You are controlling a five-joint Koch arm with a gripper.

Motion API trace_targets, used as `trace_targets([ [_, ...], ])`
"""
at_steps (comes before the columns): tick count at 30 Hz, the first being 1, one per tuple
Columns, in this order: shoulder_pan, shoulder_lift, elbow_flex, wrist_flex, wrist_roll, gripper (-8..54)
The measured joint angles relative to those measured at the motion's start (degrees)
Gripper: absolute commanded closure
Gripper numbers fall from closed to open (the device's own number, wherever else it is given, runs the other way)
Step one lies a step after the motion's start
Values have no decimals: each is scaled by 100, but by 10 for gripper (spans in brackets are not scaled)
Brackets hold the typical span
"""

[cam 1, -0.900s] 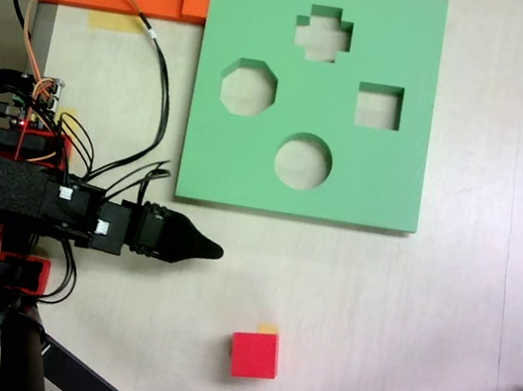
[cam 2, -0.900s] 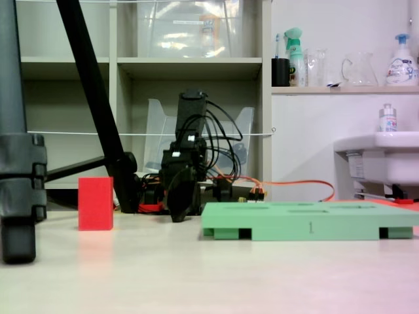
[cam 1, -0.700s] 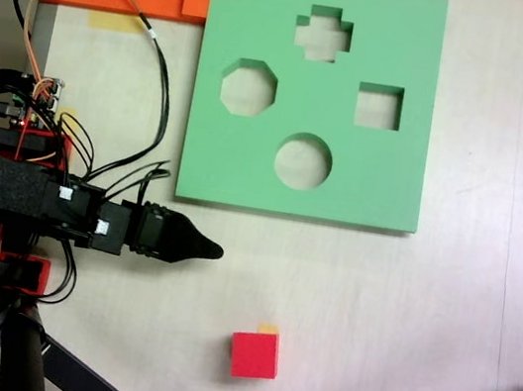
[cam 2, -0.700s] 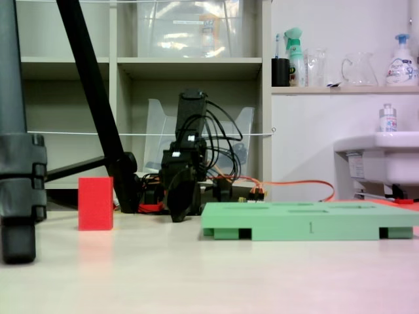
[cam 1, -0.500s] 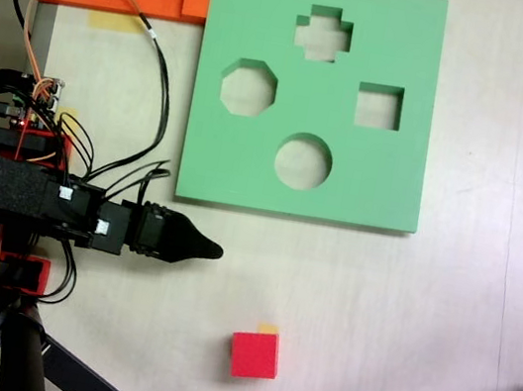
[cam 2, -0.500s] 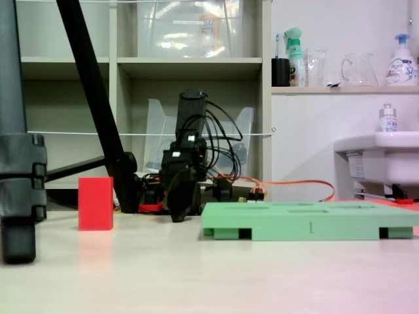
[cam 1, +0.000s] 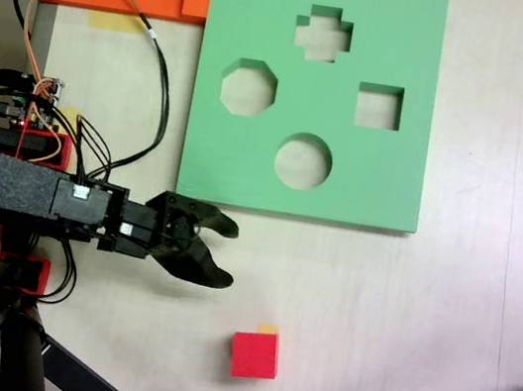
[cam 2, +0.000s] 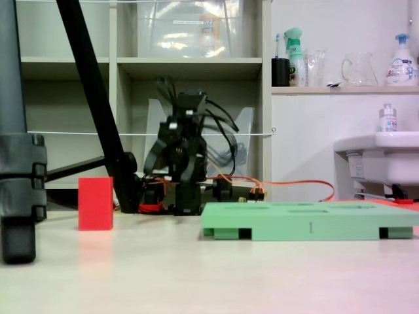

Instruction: Put the square block into the corresponding hole

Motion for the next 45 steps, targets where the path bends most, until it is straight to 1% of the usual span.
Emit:
trace_targets([
  [2, 123, 0, -879, 1020, 457, 168],
  [4, 255, -44, -1099, 1503, 554, 173],
  [6, 448, -334, -1573, 1819, 554, 173],
  [9, 835, -1389, -3296, 2812, 193, 172],
  [11, 1125, -2496, -4922, 4210, -132, 171],
  [12, 1230, -2839, -5282, 4570, -193, 166],
  [13, 1354, -3146, -5520, 4896, -255, 123],
  [14, 1415, -3357, -5599, 5089, -343, 61],
  [15, 1433, -3533, -5704, 5282, -439, 13],
  [16, 1441, -3674, -5933, 5458, -571, -33],
  [17, 1459, -3744, -6082, 5563, -633, -65],
  [21, 1450, -3867, -6179, 5660, -703, -68],
  [25, 1608, -4140, -6179, 5722, -1151, -68],
  [28, 1767, -4456, -6170, 5722, -1274, -68],
  [35, 1960, -5379, -6557, 5722, -1292, -68],
  [42, 1960, -5783, -6759, 5713, -1292, -67],
  [44, 1960, -5897, -6759, 5713, -1301, -63],
  [45, 1951, -5933, -6759, 5713, -1301, -40],
])
